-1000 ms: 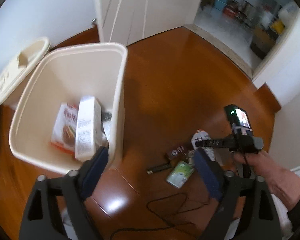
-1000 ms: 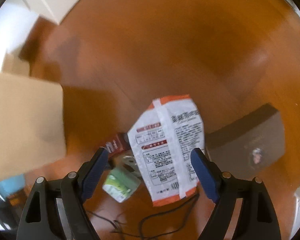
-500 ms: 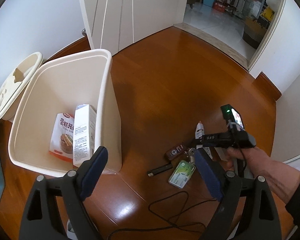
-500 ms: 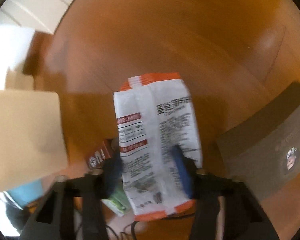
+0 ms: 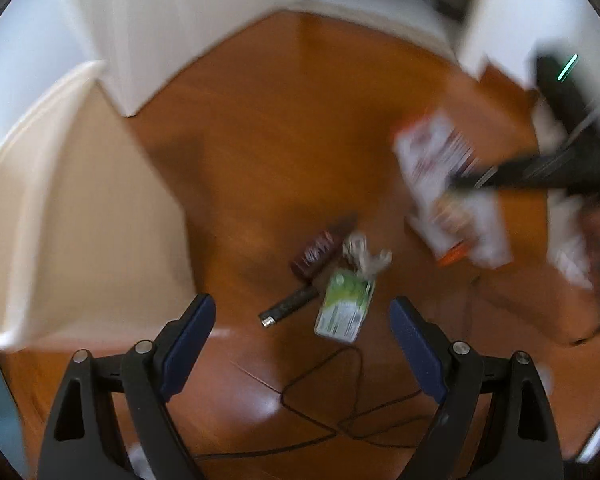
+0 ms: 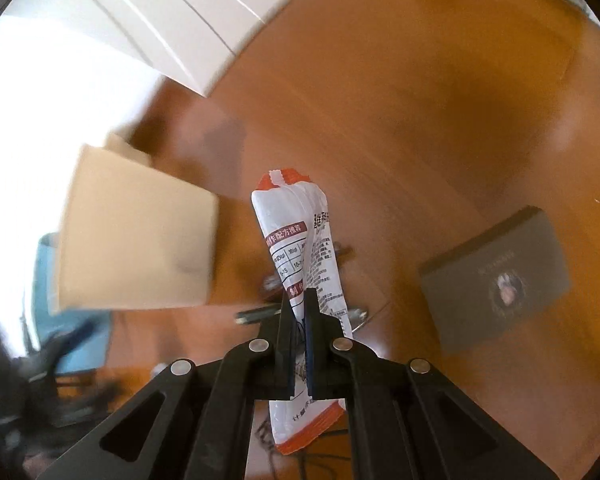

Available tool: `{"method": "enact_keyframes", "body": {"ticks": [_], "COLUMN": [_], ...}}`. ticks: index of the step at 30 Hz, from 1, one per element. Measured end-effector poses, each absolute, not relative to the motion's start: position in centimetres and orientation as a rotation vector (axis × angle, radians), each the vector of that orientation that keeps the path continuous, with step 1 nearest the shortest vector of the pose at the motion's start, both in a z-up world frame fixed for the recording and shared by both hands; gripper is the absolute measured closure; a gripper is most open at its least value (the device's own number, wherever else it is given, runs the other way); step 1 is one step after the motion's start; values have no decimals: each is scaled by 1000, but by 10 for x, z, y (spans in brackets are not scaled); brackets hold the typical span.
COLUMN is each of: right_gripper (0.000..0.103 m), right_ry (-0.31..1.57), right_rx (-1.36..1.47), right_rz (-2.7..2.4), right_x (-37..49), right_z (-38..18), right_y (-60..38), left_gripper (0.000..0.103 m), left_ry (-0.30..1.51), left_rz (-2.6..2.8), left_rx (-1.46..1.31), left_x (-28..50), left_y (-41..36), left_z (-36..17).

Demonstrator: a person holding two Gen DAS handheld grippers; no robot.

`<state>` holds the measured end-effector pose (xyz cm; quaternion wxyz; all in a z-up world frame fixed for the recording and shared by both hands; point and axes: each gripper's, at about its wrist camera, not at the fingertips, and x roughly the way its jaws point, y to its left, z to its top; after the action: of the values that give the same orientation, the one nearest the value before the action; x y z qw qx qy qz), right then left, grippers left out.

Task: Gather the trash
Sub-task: 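Grasp the white-orange packet with the right tool, then grasp the green box with the left tool while the right tool holds the packet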

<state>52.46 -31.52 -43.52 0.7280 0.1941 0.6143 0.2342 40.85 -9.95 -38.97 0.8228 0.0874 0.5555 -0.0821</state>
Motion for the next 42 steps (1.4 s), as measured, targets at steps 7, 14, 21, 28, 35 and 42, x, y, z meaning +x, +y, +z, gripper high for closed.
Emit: {"method": "enact_keyframes", "body": {"ticks": [7, 14, 21, 28, 35, 42], "right_gripper": [100, 99, 99, 98, 98, 98], "right_ry": [1230, 1230, 1206, 1220, 1201, 1194], "right_rx": [622, 756, 810, 836, 830, 721], "right_rz": [492, 448, 409, 378, 391, 418], "right_x": [441, 402, 385, 365, 382, 396], "right_z": [-429, -467, -470, -473, -462, -410], "right_y": [-386, -420, -452, -464, -444, -418], "left_gripper": [14, 14, 14, 52, 52, 52], "left_ry": [1257, 1321, 1355, 1349, 1288, 1053], "left_rz": [-345, -399, -405, -362, -332, -225], "left_rx": [324, 299, 325, 276, 210, 60], "left_x": [423, 435, 441, 455, 447, 427], "left_y": [-129, -139, -148, -145, -134, -94], "left_z": [-476, -518, -539, -534, -497, -337]}}
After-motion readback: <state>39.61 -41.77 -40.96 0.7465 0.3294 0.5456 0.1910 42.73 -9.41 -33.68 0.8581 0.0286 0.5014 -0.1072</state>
